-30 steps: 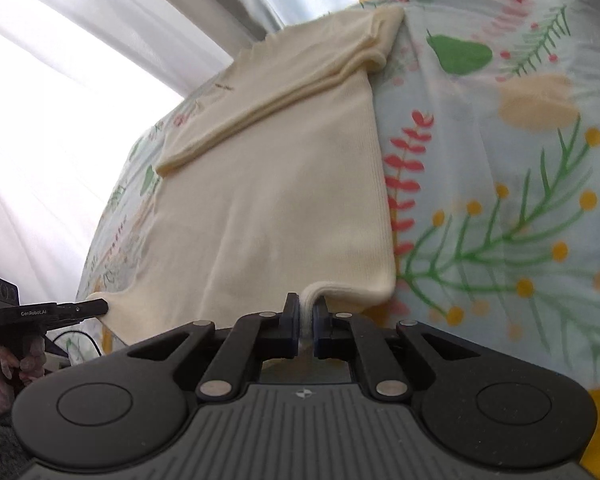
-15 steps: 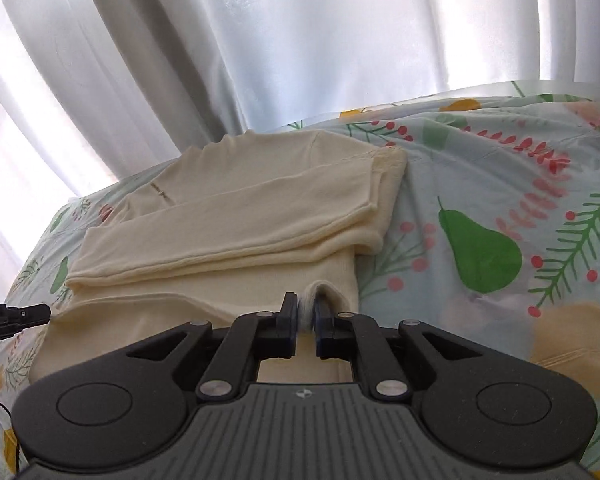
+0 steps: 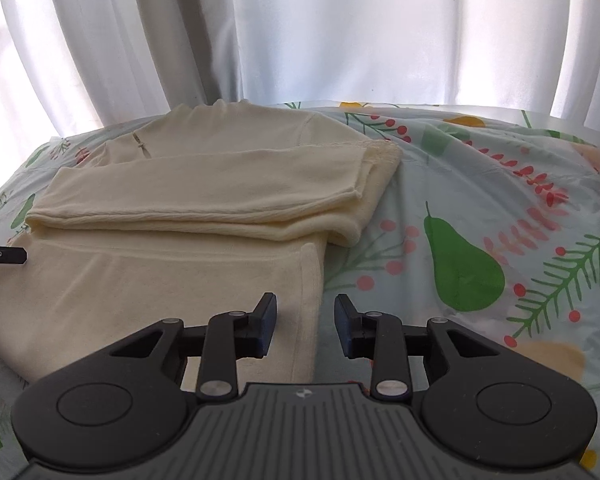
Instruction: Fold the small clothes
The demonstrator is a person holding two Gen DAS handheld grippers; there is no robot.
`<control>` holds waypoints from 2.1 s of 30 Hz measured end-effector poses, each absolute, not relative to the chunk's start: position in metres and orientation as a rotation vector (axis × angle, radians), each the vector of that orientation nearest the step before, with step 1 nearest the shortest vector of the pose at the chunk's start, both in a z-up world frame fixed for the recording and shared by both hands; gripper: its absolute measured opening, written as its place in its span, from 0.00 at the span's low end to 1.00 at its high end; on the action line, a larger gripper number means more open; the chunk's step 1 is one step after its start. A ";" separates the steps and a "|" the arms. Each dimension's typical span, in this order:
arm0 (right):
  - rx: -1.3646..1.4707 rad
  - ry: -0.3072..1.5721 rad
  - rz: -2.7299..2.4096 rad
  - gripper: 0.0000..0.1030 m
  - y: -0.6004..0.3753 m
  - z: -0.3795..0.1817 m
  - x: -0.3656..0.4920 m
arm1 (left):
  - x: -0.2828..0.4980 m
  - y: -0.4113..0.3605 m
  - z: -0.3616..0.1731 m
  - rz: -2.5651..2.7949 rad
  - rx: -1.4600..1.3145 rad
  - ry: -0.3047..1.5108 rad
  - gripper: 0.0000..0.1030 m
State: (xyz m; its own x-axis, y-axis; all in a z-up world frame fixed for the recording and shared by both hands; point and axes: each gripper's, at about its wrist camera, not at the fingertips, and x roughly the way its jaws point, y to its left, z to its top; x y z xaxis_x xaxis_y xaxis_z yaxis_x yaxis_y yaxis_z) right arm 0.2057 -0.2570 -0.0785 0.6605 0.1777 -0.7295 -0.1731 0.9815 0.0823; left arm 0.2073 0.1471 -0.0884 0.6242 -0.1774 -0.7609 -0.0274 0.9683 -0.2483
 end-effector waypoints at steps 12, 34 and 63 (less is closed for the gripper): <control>-0.062 0.817 0.244 0.07 -0.242 -0.078 0.209 | 0.198 0.134 -0.079 -0.065 -0.157 0.848 0.17; -0.076 0.826 0.232 0.07 -0.241 -0.081 0.214 | 0.206 0.122 -0.083 -0.116 -0.109 0.877 0.09; -0.097 0.802 0.258 0.05 -0.239 -0.076 0.318 | 0.306 0.137 -0.069 -0.183 -0.137 0.877 0.08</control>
